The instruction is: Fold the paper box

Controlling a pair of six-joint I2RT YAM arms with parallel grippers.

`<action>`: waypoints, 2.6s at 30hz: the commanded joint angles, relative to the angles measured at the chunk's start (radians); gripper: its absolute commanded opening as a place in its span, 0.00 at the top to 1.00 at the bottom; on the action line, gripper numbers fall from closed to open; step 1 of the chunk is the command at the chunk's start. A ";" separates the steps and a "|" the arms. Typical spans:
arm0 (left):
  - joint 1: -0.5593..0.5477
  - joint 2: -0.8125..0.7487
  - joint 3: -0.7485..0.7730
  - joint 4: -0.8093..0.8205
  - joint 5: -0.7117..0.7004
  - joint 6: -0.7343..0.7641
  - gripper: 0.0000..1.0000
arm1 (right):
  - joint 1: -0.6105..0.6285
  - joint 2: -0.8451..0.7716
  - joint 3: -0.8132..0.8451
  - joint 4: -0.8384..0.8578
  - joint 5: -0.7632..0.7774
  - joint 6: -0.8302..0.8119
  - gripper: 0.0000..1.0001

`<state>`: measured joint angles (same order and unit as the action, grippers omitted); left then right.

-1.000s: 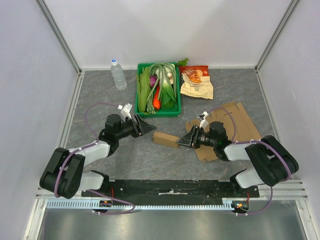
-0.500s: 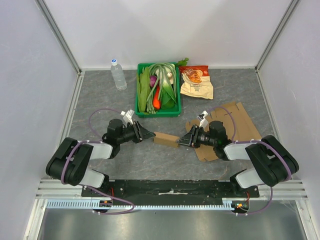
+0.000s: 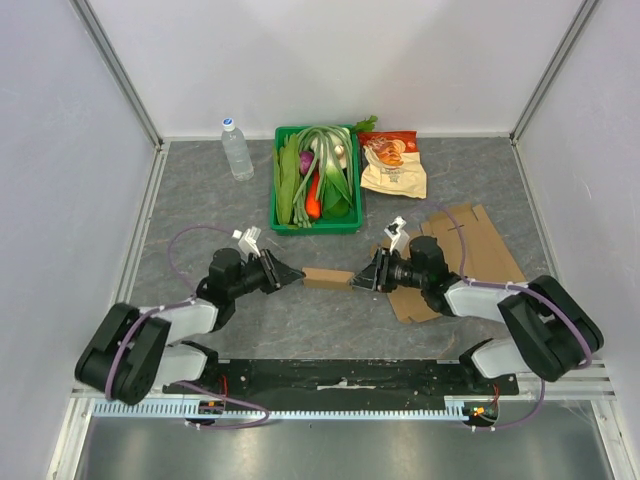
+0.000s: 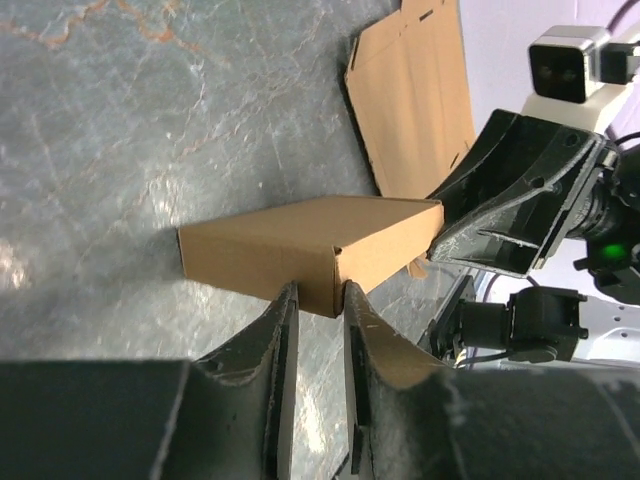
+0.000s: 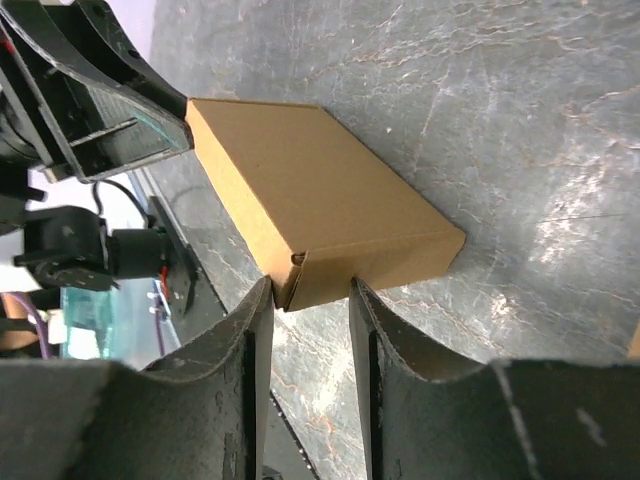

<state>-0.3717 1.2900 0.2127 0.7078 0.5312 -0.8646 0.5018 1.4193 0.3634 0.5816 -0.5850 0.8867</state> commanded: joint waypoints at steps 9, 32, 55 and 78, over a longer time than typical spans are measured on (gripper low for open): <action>-0.003 -0.730 0.155 -0.980 -0.200 0.114 0.33 | 0.129 -0.288 0.003 -0.577 0.211 -0.207 0.32; -0.237 -0.699 0.392 -1.266 -0.595 0.225 0.39 | 0.297 0.260 0.342 -0.177 0.456 -0.037 0.57; -0.254 -0.326 0.360 -1.047 -0.386 0.144 0.47 | 0.121 0.018 0.455 -0.640 0.467 -0.190 0.29; -0.082 -0.235 0.327 -1.288 -0.875 -0.037 0.50 | -0.196 -0.350 0.324 -0.994 0.383 -0.278 0.25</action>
<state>-0.5037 1.0679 0.5213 -0.5449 -0.2497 -0.9180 0.3374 1.0737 0.7097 -0.4080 -0.1799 0.6121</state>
